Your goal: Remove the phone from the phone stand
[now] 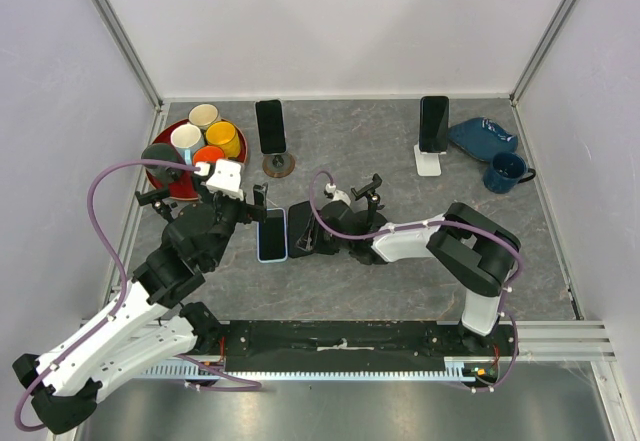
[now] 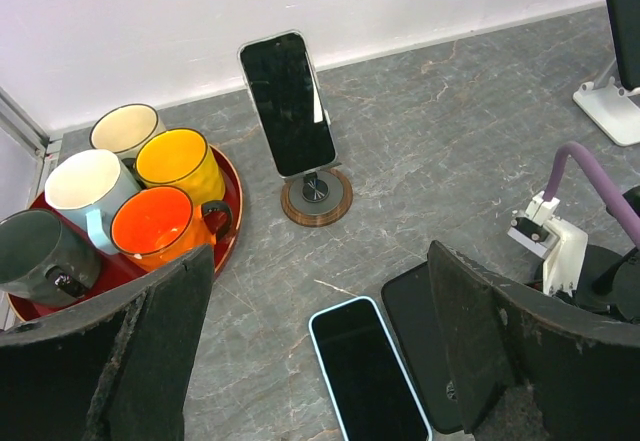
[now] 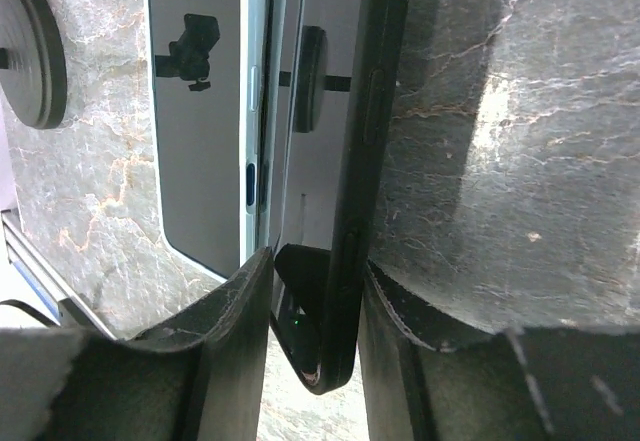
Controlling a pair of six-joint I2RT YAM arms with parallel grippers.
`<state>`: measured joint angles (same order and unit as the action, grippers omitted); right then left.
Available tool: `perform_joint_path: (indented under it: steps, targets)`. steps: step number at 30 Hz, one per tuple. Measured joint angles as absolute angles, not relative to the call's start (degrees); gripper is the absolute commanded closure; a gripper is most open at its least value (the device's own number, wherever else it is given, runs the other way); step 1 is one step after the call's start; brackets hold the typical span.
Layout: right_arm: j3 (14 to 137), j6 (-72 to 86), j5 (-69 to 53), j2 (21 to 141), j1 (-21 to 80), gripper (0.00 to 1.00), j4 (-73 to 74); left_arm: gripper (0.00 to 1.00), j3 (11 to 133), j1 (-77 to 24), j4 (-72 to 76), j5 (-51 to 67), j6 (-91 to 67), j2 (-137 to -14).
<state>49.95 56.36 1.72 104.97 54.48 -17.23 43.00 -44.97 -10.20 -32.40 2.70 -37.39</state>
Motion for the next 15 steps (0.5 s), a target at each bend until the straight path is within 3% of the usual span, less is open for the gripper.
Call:
perform_joint_path:
  steps: [7, 15]
  targets:
    - [50.0, 53.8, 4.5, 103.9, 54.5, 0.54, -14.9, 0.07, 43.0, -44.7, -10.2, -32.4, 2.7, -37.4]
    - [50.0, 49.7, 8.5, 102.0, 54.6, 0.43, -11.8, 0.07, 43.0, -44.6, -10.2, -32.3, 2.7, -37.6]
